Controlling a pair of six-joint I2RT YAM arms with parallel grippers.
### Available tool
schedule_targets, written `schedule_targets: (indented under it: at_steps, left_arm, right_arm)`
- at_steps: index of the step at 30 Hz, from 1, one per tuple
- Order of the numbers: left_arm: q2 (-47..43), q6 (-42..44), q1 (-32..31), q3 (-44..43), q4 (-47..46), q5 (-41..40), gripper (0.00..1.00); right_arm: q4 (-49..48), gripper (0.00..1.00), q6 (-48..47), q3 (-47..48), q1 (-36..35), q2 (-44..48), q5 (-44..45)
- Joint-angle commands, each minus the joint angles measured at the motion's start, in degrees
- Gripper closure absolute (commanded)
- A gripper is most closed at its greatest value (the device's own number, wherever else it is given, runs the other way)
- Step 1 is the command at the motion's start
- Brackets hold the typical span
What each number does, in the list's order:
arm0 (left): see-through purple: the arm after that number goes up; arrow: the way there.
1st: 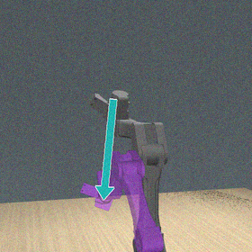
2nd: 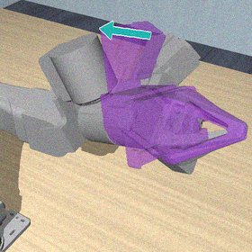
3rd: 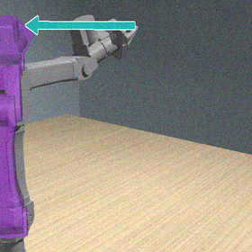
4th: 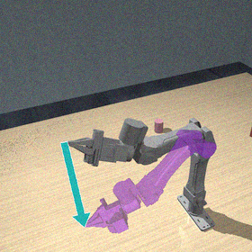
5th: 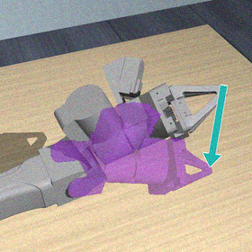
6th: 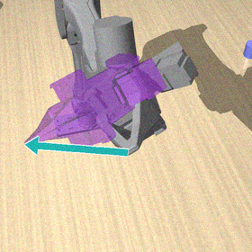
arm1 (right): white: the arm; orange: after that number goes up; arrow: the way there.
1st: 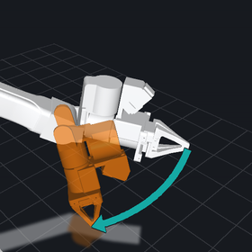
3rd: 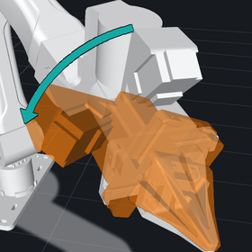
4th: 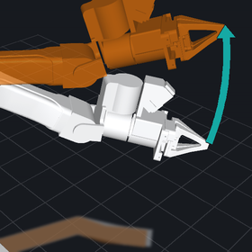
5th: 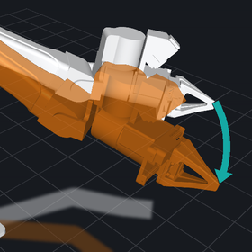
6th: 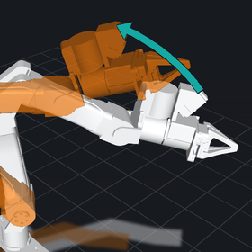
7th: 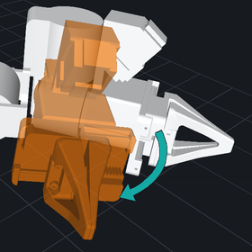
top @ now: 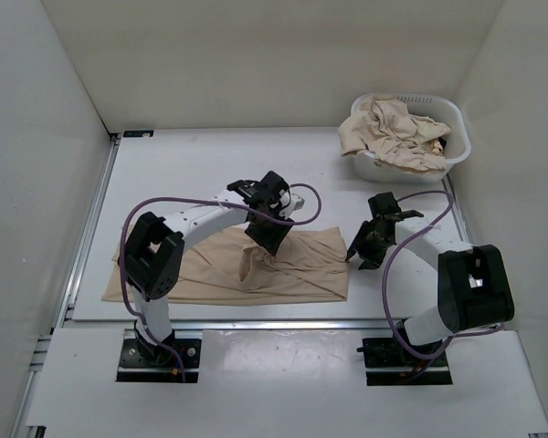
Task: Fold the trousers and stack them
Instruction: Fold the trousers
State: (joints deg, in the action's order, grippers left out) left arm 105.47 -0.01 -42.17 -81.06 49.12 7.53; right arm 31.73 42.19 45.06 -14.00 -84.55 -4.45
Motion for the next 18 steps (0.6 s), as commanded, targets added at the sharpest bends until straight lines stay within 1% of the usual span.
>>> schedule_targets:
  at_steps: [1, 8, 9, 15, 16, 18]
  left_arm:
    - [-1.2, 0.0, 0.4, -3.8, -2.7, -1.6, 0.39]
    - [-1.2, 0.0, 0.4, -3.8, -3.8, -5.2, 0.39]
    - [-1.2, 0.0, 0.4, -3.8, -3.8, -5.2, 0.36]
    - [-0.2, 0.0, 0.4, -3.1, -3.8, -5.2, 0.36]
    - [-0.2, 0.0, 0.4, -3.1, -3.8, -4.7, 0.36]
    - [0.4, 0.0, 0.4, -3.1, -4.3, -5.2, 0.36]
  right_arm:
    - [0.7, 0.47, -0.1, -1.3, -0.5, 2.8, 0.5]
    - [0.7, 0.45, 0.4, -3.6, -0.5, 4.5, 0.0]
    - [1.2, 0.44, 0.4, -4.1, -0.5, 5.0, 0.0]
    - [2.5, 0.43, -0.7, -4.6, -0.5, 7.5, 0.0]
    - [2.5, 0.43, -1.2, -5.2, -0.5, 7.5, -1.7]
    - [3.1, 0.43, -1.8, -5.2, -0.5, 8.8, -2.2]
